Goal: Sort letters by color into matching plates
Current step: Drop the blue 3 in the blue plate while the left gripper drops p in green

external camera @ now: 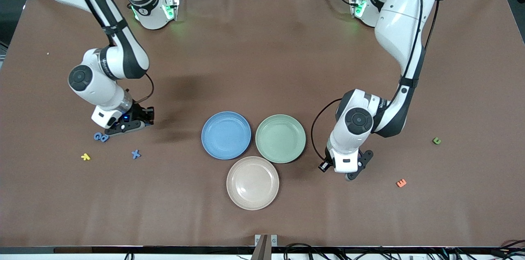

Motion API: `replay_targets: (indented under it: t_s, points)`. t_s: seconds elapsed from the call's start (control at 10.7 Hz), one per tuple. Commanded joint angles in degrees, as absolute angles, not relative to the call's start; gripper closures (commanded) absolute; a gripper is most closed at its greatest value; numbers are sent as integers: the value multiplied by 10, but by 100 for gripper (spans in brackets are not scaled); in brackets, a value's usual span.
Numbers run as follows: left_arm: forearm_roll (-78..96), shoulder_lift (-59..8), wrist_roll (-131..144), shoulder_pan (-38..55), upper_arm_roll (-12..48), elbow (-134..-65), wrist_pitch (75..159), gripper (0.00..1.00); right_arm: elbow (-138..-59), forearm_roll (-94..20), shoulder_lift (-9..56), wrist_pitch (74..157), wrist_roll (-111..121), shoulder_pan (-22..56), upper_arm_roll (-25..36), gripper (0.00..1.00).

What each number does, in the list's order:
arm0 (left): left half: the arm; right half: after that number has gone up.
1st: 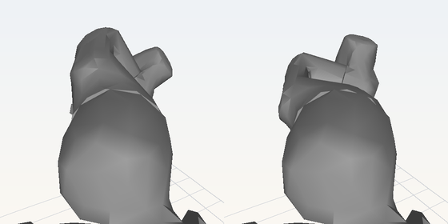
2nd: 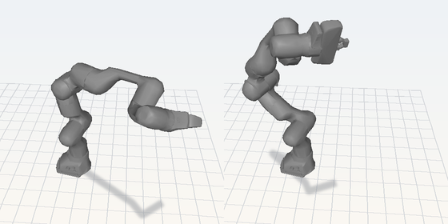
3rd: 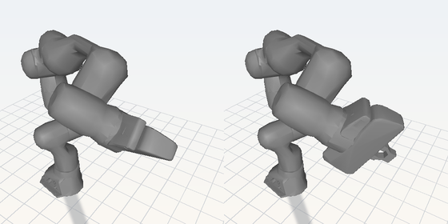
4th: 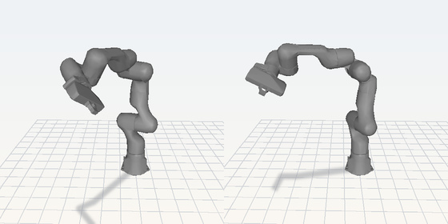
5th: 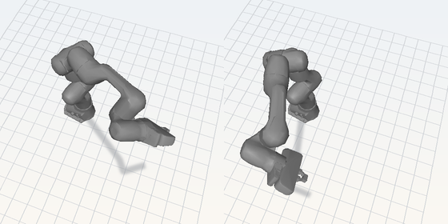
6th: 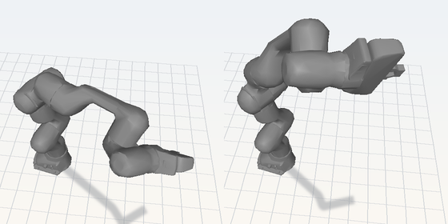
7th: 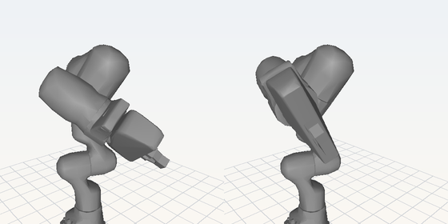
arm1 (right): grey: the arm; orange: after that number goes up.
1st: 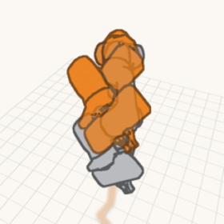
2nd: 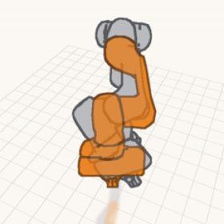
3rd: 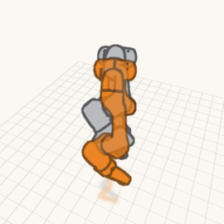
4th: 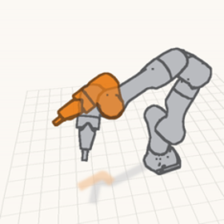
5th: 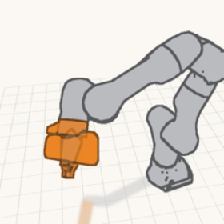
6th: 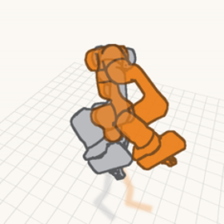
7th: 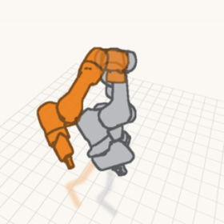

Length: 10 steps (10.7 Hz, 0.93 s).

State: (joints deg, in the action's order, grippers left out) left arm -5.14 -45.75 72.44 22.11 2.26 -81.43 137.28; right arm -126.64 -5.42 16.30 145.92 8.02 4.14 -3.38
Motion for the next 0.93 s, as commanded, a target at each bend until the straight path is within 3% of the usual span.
replay_targets:
  t_s: [0.0,0.47,0.84]
  points:
    - [-57,-435,757,239,32,-824,1360,100,-1183,-56,177,1380,-78,94,-33,88]
    - [-55,-436,796,251,83,-822,1360,100,-1060,-55,272,1379,-324,197,-33,87]
    - [-55,-435,835,293,83,-822,1360,100,-1001,-55,331,1379,-408,239,-39,85]
